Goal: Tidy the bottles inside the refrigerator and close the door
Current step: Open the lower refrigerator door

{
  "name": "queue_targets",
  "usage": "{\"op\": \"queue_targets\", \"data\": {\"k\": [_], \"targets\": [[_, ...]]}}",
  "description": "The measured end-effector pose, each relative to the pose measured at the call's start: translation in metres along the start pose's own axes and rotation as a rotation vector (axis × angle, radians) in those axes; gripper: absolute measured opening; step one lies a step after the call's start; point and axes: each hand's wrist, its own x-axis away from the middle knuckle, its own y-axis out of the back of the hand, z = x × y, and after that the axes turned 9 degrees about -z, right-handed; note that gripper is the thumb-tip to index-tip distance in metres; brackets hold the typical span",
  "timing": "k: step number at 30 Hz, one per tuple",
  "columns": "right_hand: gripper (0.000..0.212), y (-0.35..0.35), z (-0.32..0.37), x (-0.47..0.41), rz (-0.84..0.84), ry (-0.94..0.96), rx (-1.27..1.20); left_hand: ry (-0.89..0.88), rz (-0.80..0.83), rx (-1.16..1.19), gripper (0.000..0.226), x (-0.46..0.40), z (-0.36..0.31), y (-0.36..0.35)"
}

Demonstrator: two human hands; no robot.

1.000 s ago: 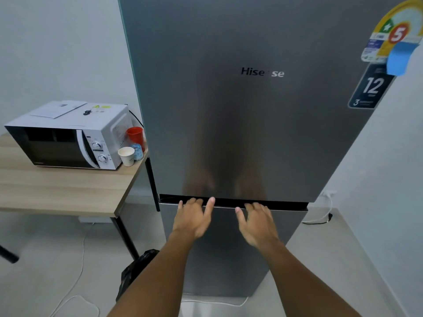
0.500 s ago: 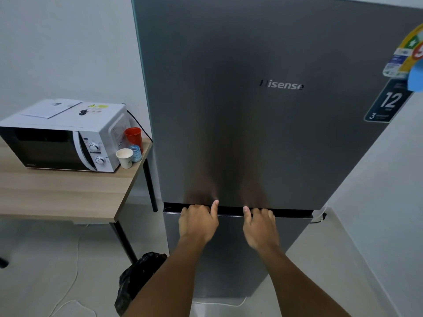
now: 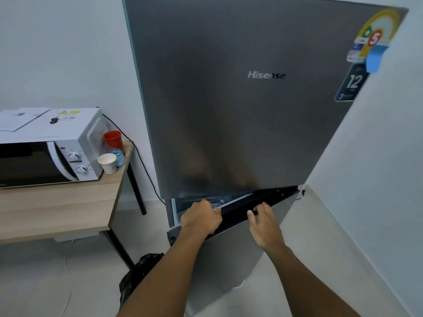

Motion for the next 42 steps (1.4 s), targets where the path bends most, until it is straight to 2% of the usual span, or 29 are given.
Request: {"op": "queue_targets", "data": {"k": [5,7,10,12,14,16,17,19,21,23,25,28,32,35,42], "targets": [[0.039,0.022,-0.011,0.034,0.030,-0.036,-0.034,-0.147,0.008,0.024,0.034,0.006,-0.013,0.009],[0.045,0.034,-0.006,0.050,0.026,-0.086,-0.071,-0.231,0.096,0.045,0.024,0.006,-0.019,0.002],[0.063,0.043,0.006,0.073,0.048,-0.145,-0.057,-0.331,0.278,0.173,0.024,0.010,-0.028,-0.020],[0.081,0.042,0.012,0.093,0.087,-0.189,-0.050,-0.330,0.341,0.253,0.026,0.019,-0.042,-0.036],[0.093,0.043,0.015,0.111,0.108,-0.211,-0.085,-0.271,0.336,0.309,0.032,0.025,-0.057,-0.049],[0.093,0.051,0.013,0.121,0.101,-0.221,-0.093,-0.255,0.331,0.316,0.037,0.027,-0.070,-0.061],[0.091,0.059,0.009,0.124,0.096,-0.233,-0.081,-0.317,0.326,0.273,0.035,0.028,-0.077,-0.065],[0.090,0.074,0.000,0.127,0.108,-0.249,-0.025,-0.512,0.285,0.147,0.027,0.033,-0.089,-0.073],[0.094,0.088,-0.014,0.129,0.108,-0.276,0.042,-0.713,0.225,0.028,0.033,0.039,-0.102,-0.080],[0.096,0.101,-0.029,0.128,0.115,-0.325,0.117,-0.842,0.134,-0.021,0.044,0.042,-0.111,-0.086],[0.088,0.112,-0.044,0.125,0.116,-0.376,0.206,-0.945,0.097,-0.046,0.058,0.044,-0.119,-0.090],[0.064,0.128,-0.062,0.120,0.081,-0.431,0.285,-1.105,0.149,-0.201,0.071,0.042,-0.137,-0.097],[0.057,0.142,-0.088,0.113,0.021,-0.462,0.359,-1.133,0.201,-0.250,0.084,0.042,-0.166,-0.108],[0.057,0.155,-0.109,0.112,-0.047,-0.497,0.388,-1.136,0.220,-0.289,0.083,0.043,-0.186,-0.118],[0.085,0.183,-0.156,0.103,-0.128,-0.553,0.718,-1.188,0.174,-0.287,0.061,0.038,-0.232,-0.145]]}}
